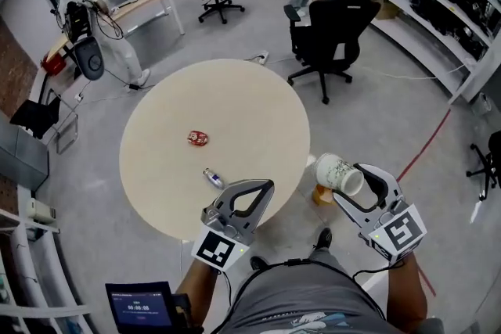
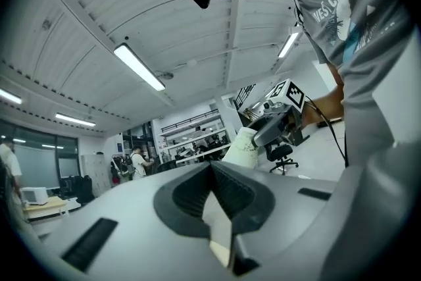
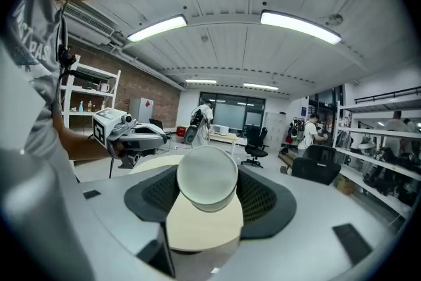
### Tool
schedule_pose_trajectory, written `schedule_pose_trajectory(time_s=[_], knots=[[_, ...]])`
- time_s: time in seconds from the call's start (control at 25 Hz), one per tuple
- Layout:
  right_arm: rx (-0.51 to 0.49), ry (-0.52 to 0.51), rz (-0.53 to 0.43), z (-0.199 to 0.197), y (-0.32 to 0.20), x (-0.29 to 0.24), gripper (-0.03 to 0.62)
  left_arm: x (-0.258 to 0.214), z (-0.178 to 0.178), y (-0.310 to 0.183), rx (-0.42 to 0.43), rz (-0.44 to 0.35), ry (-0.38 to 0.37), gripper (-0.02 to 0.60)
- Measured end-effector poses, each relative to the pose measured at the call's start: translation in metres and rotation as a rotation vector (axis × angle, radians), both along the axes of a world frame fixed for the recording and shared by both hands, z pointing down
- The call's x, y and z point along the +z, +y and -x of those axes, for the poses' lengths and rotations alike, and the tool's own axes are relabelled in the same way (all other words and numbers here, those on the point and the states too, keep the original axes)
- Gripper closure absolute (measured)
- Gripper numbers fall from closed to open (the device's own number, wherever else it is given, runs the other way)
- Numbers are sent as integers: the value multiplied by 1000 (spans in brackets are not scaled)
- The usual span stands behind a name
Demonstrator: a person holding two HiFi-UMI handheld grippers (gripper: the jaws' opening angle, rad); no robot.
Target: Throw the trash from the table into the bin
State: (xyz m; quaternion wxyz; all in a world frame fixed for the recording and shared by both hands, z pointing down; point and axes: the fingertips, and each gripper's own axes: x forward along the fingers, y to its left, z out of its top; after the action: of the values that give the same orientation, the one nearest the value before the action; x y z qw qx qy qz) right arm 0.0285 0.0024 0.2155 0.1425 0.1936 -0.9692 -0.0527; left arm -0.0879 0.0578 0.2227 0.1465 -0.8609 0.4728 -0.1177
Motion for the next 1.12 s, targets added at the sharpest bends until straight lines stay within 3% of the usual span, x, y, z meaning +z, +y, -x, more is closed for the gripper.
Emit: schedule_pose_trajectory(time_s=[0.32, 0.68, 0.88, 1.12], knots=[[117, 10, 98, -117, -87, 47, 321, 44, -126, -104, 138, 93, -11, 540], [160, 20, 203, -211, -171, 112, 321, 104, -232, -203, 221, 193, -30, 540], [175, 37, 273, -239, -214, 170, 321, 158, -267, -253, 240, 253, -35, 540], [185, 59, 339, -244, -232, 197, 321, 187, -282, -277, 255, 311, -12, 540]])
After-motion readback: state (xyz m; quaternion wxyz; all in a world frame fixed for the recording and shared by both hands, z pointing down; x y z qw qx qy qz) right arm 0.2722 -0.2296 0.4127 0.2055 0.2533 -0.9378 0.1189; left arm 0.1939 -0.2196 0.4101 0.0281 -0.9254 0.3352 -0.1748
